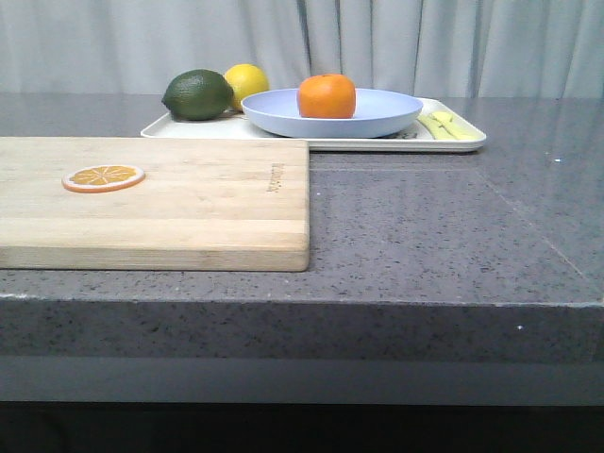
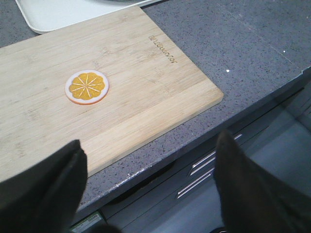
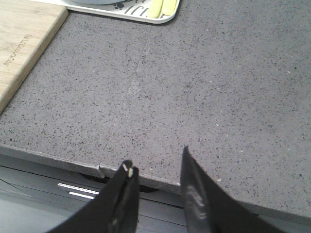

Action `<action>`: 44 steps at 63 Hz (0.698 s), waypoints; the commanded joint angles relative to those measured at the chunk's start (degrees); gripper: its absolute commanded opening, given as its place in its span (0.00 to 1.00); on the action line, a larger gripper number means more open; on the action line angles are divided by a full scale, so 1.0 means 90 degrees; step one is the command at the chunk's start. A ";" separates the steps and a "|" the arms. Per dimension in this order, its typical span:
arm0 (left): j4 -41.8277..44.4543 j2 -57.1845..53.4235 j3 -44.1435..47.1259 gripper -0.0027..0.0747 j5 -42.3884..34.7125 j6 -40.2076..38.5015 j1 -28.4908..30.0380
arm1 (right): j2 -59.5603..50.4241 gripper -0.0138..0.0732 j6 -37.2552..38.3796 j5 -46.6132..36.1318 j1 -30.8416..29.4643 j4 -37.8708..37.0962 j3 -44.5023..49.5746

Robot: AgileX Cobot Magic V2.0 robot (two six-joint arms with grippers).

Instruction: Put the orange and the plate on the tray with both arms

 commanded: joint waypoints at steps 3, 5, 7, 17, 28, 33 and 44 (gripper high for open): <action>-0.0090 0.0012 -0.0154 0.44 -0.0450 -0.0060 0.0001 | 0.0026 0.26 -0.0043 -0.0421 -0.0048 0.0074 -0.0139; -0.0090 0.0012 -0.0154 0.39 -0.0450 -0.0060 0.0001 | 0.0026 0.21 -0.0043 -0.0414 -0.0048 0.0074 -0.0139; -0.0090 0.0012 -0.0154 0.31 -0.0450 -0.0060 0.0001 | 0.0026 0.15 -0.0043 -0.0414 -0.0048 0.0074 -0.0139; -0.0090 0.0012 -0.0154 0.10 -0.0450 -0.0060 0.0001 | 0.0026 0.03 -0.0043 -0.0414 -0.0048 0.0074 -0.0139; -0.0090 0.0012 -0.0154 0.01 -0.0436 -0.0060 0.0001 | 0.0026 0.02 -0.0043 -0.0414 -0.0048 0.0074 -0.0139; -0.0090 0.0012 -0.0154 0.01 -0.0447 -0.0060 0.0001 | 0.0026 0.02 -0.0043 -0.0414 -0.0048 0.0074 -0.0139; -0.0090 0.0012 -0.0154 0.01 -0.0447 -0.0060 0.0001 | 0.0026 0.02 -0.0043 -0.0414 -0.0048 0.0074 -0.0139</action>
